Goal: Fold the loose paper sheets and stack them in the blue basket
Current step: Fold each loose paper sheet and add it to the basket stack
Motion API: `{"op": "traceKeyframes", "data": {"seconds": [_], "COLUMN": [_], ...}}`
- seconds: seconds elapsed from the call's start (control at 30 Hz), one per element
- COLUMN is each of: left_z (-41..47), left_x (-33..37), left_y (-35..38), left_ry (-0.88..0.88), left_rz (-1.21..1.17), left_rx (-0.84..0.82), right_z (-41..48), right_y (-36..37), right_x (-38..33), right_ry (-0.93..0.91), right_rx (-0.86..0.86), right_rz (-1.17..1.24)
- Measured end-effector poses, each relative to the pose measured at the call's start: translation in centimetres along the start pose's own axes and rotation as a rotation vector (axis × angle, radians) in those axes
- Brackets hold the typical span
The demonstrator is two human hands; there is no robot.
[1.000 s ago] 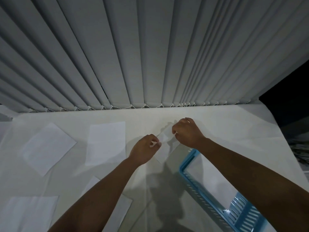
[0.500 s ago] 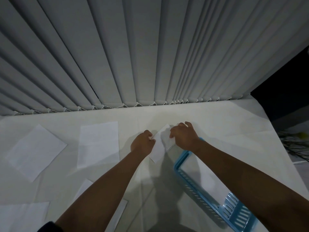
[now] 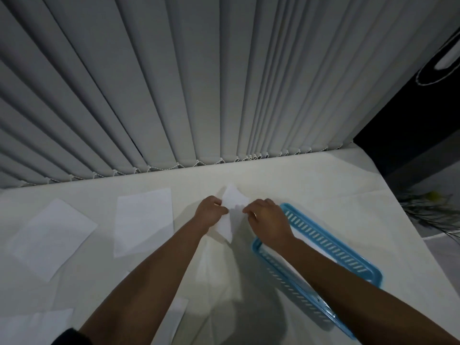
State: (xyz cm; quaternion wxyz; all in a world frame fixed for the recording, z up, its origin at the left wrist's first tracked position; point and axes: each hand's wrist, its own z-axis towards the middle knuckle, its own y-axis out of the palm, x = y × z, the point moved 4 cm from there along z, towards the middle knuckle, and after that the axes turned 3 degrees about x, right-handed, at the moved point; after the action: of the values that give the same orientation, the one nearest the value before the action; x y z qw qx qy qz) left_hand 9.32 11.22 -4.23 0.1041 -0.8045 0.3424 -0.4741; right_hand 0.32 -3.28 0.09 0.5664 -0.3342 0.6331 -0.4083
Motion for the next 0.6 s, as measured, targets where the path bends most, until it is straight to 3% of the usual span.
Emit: {"op": "traceKeyframes", "data": {"seconds": [0.17, 0.27, 0.33, 0.47, 0.6], "left_z": [-3.8, -6.0, -7.6, -10.5, -12.2], "left_x": [0.1, 0.5, 0.9, 1.2, 1.2], "left_y": [-1.1, -1.1, -0.9, 0.2, 1.3], "left_ry": [-0.098, -0.04, 0.022, 0.053, 0.009], "left_rz": [-0.55, -0.804, -0.891, -0.929, -0.966], "left_rx": [-0.116, -0.144, -0.15, -0.178, -0.173], "right_z": [-5.0, -7.3, -8.6, -9.7, -11.1], "right_y": [0.3, 1.0, 1.6, 0.6, -1.8], "right_x": [-1.7, -2.5, -3.1, -2.6, -1.0], "right_ry": [0.365, 0.721, 0.859, 0.849, 0.744], "right_rx": [-0.057, -0.147, -0.202, 0.039, 0.213], "right_rz": [0.388, 0.819, 1.037, 1.264, 1.076]}}
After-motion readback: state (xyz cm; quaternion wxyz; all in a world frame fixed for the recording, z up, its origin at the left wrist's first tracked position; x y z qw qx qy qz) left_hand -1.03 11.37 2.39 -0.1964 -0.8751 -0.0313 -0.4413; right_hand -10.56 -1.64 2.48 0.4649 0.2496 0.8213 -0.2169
